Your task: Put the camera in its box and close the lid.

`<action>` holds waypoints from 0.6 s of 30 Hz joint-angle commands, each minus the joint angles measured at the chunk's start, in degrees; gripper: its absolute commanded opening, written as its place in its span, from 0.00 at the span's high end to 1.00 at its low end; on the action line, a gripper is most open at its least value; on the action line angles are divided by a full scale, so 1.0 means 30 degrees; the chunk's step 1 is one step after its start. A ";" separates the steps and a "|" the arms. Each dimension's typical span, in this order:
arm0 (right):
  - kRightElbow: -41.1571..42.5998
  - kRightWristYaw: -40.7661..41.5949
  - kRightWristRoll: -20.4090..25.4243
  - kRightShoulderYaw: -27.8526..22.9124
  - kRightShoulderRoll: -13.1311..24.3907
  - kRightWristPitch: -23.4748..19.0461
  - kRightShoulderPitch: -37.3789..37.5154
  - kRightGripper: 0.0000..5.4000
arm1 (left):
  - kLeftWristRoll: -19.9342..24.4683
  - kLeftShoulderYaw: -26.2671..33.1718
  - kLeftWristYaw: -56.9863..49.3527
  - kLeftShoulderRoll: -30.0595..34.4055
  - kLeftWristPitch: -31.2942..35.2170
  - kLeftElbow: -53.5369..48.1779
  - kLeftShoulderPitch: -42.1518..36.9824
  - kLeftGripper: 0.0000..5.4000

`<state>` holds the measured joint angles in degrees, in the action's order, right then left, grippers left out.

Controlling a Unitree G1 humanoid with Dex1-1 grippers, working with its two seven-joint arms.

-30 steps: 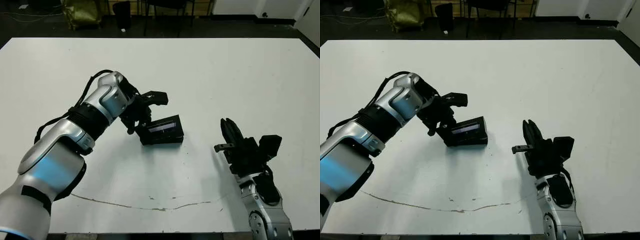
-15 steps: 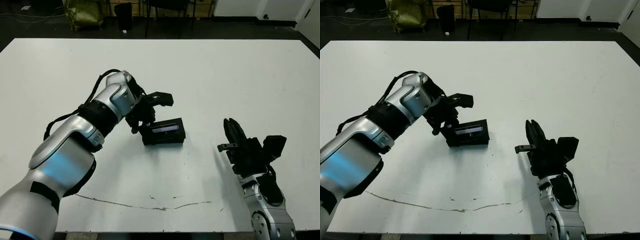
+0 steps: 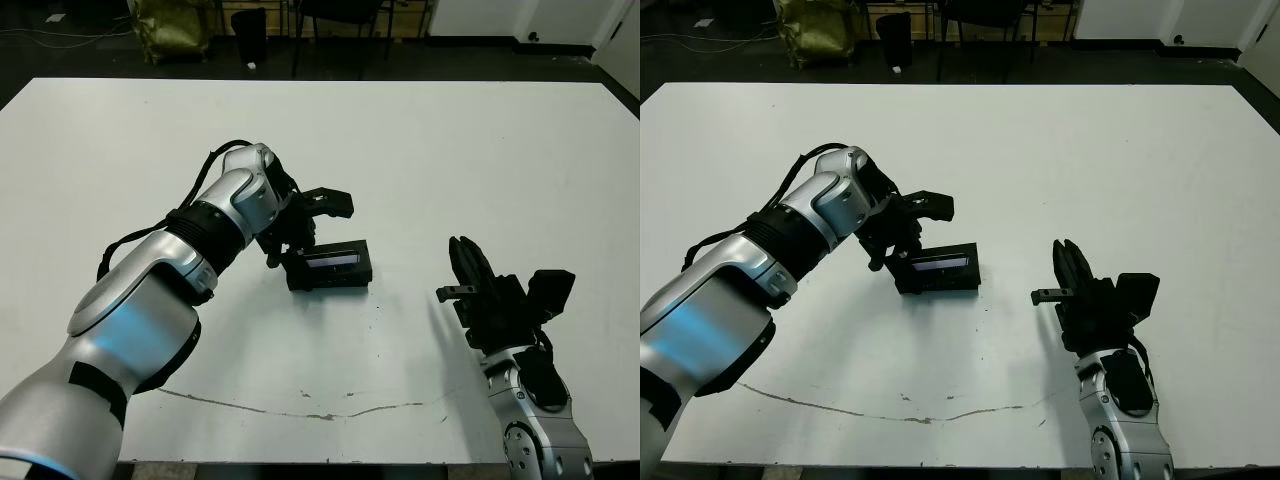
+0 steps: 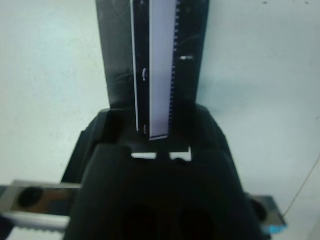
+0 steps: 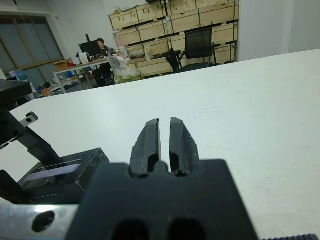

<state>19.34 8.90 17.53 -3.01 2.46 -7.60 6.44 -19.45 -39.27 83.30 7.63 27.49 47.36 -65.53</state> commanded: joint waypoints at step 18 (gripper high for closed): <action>-0.0400 0.0442 0.0271 -0.0236 0.0025 -0.0007 0.0249 1.00 | 0.0304 0.0027 -0.1644 -0.1310 -0.0514 -0.1812 0.1981 0.00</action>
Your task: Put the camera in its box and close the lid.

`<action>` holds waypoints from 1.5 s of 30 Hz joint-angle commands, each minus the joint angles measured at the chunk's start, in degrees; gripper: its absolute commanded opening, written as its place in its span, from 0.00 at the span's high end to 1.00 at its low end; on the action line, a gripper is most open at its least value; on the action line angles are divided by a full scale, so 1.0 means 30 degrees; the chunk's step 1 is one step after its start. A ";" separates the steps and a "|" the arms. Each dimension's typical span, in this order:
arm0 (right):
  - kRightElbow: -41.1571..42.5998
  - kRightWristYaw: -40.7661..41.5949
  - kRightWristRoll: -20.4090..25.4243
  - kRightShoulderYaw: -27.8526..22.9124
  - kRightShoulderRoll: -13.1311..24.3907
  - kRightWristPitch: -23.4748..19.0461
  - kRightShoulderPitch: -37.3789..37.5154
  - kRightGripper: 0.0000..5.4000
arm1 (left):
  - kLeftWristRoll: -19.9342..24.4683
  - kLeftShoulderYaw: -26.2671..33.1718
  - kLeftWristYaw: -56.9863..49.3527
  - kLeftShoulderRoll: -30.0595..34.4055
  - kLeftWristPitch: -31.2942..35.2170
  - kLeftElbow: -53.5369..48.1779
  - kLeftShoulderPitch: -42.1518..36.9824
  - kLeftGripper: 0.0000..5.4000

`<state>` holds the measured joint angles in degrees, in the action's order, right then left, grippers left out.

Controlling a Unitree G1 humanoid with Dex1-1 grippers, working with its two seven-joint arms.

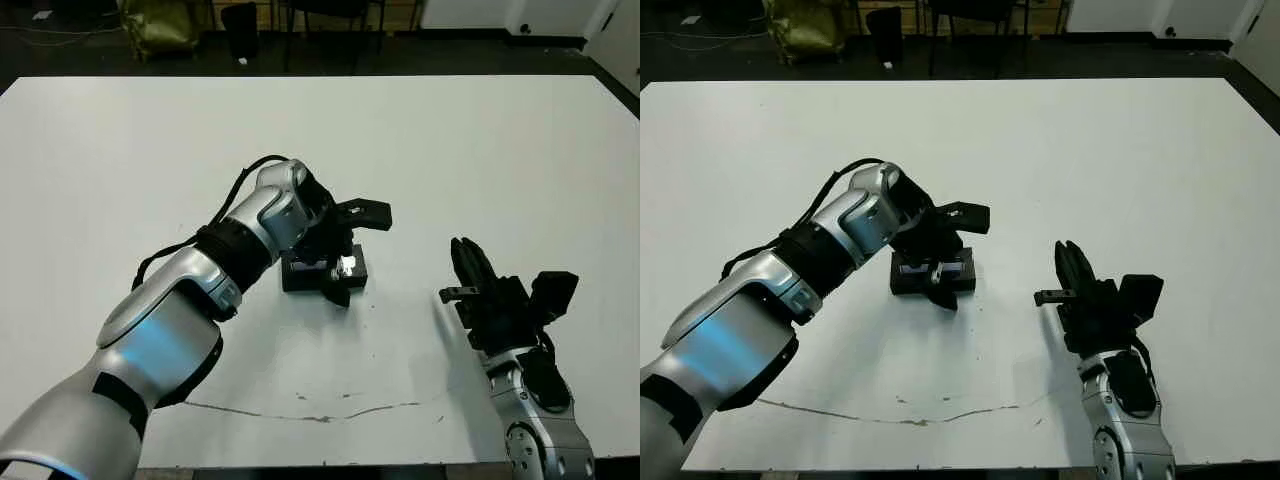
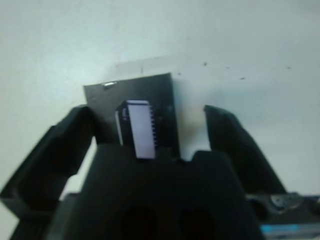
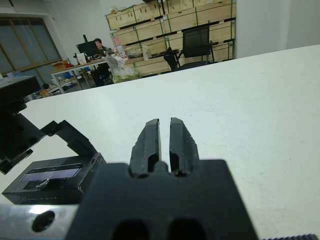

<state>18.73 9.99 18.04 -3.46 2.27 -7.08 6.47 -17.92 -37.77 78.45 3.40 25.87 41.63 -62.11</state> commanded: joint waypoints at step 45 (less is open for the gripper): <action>-0.0809 0.0407 0.0054 -0.0101 0.0078 0.0406 0.0464 1.00 | 0.2125 0.3323 -0.0622 0.0675 -0.7538 0.5228 0.0658 0.00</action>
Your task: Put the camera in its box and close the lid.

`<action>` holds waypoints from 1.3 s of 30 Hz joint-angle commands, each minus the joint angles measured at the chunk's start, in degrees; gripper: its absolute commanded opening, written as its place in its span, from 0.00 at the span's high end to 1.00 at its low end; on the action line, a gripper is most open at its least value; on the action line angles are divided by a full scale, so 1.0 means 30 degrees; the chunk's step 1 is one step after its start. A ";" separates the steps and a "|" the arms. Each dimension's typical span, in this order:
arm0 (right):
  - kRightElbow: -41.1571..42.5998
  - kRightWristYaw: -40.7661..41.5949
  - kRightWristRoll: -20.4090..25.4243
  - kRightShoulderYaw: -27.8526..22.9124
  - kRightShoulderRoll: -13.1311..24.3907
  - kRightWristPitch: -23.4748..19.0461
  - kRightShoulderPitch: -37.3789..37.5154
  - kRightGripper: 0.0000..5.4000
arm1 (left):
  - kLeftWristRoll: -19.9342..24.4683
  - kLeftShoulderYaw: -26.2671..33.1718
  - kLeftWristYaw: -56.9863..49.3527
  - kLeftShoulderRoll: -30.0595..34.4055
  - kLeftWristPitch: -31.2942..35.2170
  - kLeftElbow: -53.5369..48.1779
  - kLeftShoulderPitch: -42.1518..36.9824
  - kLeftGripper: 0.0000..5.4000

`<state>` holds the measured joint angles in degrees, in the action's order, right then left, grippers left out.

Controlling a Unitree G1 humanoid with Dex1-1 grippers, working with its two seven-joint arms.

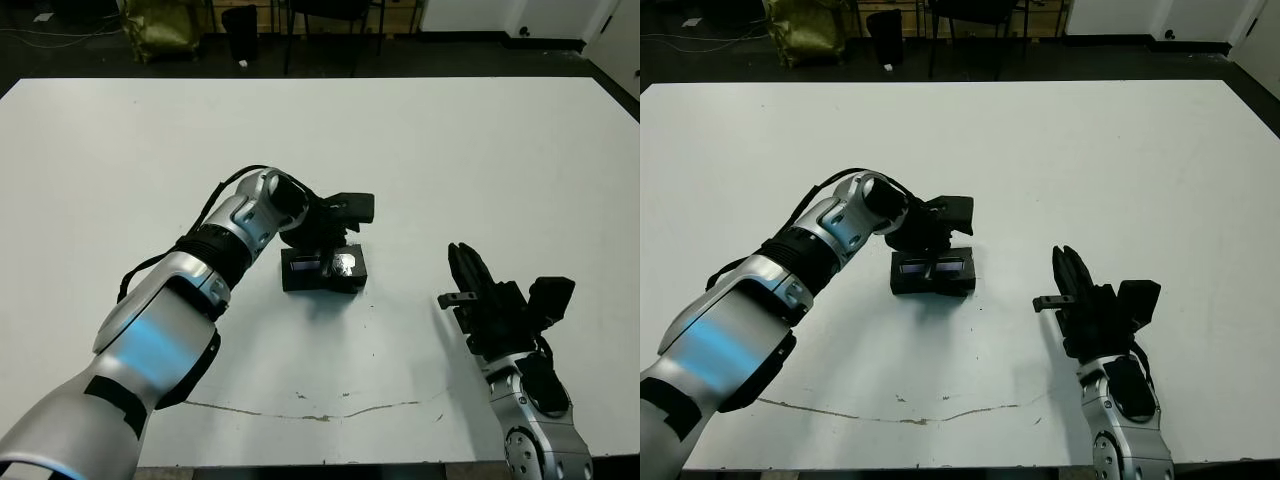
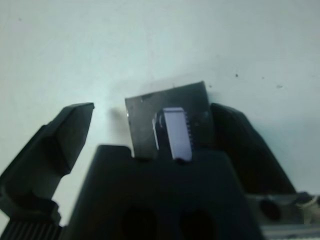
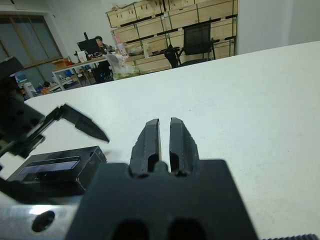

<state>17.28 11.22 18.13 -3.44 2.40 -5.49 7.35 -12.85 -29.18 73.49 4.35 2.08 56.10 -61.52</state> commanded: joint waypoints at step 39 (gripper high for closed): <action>-0.0283 0.0282 0.0005 -0.0066 0.0281 -0.0259 0.0397 1.00 | 0.4479 0.6495 -0.2974 -0.0697 0.0266 0.2110 0.4480 0.00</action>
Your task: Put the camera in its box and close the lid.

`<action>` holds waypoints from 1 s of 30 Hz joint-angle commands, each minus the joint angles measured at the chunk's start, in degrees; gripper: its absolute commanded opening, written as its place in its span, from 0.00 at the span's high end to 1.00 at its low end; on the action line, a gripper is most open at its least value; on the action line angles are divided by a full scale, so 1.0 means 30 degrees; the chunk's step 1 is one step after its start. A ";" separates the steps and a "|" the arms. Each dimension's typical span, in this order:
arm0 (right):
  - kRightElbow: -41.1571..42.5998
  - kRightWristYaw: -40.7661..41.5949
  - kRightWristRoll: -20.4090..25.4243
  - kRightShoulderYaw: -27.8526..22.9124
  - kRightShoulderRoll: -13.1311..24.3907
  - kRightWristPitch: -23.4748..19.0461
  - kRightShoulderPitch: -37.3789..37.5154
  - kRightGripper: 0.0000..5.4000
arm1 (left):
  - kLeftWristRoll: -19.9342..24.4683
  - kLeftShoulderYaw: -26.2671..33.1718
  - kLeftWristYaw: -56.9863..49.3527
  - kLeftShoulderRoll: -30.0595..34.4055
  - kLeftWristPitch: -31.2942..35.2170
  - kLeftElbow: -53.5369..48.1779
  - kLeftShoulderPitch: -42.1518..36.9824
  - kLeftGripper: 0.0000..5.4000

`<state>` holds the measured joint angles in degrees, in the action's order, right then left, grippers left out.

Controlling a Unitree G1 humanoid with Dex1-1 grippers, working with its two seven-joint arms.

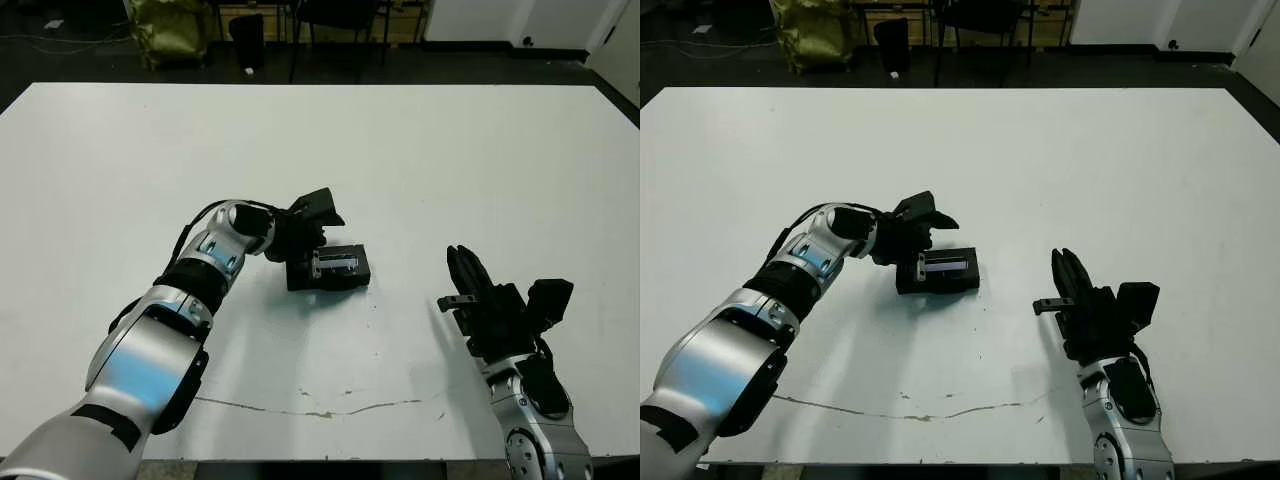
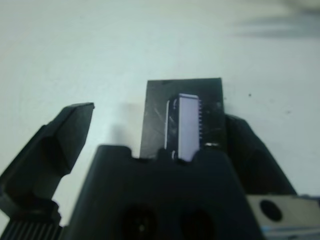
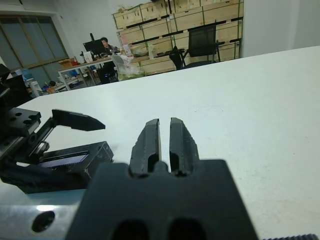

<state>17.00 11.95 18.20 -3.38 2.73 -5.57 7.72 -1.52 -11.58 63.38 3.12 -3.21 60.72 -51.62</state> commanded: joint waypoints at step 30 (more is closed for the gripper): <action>-0.0349 0.0032 0.0066 -0.0164 -0.0023 0.0208 0.0054 1.00 | 0.3795 0.2119 -0.3157 0.0158 0.4074 -0.5560 0.6226 0.00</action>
<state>16.67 11.89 17.90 -3.56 2.64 -4.70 7.53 11.53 -5.14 57.08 2.73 7.34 42.04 -37.98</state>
